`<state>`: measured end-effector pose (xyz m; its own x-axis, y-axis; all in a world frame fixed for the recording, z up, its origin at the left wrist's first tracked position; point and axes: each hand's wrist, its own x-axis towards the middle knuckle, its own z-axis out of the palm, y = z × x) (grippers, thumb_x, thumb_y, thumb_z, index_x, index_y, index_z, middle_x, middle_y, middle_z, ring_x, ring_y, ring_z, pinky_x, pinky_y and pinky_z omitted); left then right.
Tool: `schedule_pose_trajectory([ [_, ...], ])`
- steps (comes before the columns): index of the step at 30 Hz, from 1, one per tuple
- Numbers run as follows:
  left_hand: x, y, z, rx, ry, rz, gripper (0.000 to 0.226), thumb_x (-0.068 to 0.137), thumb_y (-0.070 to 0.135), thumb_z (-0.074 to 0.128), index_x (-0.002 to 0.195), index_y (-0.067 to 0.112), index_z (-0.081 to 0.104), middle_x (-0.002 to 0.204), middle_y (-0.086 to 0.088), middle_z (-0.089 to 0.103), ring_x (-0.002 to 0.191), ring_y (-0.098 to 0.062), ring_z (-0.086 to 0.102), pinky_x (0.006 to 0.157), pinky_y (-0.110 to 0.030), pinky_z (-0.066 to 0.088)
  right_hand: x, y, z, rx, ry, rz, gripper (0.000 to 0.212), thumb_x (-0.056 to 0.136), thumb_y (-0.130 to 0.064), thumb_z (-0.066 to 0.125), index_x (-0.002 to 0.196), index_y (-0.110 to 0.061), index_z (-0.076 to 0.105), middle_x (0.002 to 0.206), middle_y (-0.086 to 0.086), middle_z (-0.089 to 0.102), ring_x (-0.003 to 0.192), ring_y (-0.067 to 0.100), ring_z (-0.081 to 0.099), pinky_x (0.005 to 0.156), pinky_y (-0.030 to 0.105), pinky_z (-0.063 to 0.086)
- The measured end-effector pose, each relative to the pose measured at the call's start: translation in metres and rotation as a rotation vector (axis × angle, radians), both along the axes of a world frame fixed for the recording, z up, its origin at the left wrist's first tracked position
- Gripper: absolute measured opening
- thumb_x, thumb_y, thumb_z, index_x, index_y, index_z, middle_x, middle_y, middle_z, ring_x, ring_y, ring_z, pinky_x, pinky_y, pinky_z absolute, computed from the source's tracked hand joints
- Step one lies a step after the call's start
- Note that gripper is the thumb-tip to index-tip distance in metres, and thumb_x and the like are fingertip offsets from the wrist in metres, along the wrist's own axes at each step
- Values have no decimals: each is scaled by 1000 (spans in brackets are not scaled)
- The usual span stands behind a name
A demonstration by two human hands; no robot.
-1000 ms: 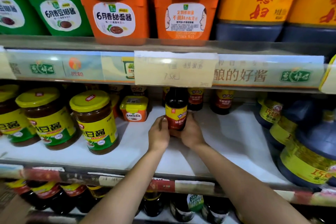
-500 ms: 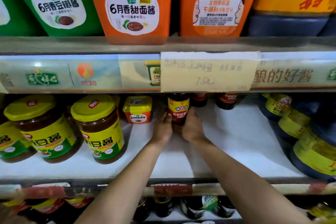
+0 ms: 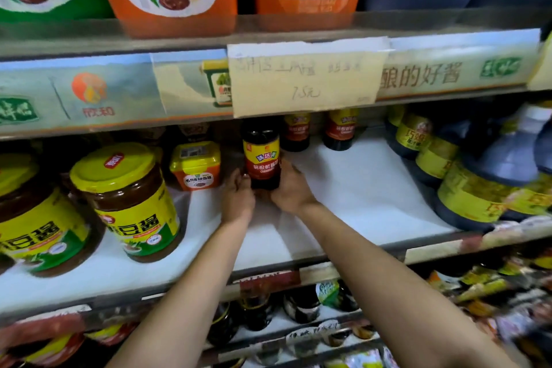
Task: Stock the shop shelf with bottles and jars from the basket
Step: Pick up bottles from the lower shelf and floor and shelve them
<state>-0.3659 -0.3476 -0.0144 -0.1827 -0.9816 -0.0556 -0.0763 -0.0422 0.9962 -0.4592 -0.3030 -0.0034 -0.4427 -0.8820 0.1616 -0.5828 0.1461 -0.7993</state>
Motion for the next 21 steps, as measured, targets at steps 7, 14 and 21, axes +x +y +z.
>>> schedule_pose_trajectory([
  [7,-6,100,18,-364,268,62,35,81,7,47,109,28,43,97,7,52,82,8,53,78,-11,40,-23,144,18,-267,-12,-155,44,81,-25,67,121,-13,54,108,7,67,98,9,61,79,13,44],
  [14,-101,268,-12,-387,420,-468,16,85,16,41,94,28,45,91,6,51,68,6,58,63,-11,44,-96,348,-24,-215,-44,-536,31,84,-32,62,111,-17,59,92,-1,69,84,3,62,69,15,46],
  [21,-198,421,-90,-132,145,-803,21,91,7,44,86,27,47,85,-1,55,59,8,58,55,-9,44,-167,558,-93,-67,-215,-925,34,83,-33,63,111,-15,58,87,-1,63,80,12,58,75,24,48],
])
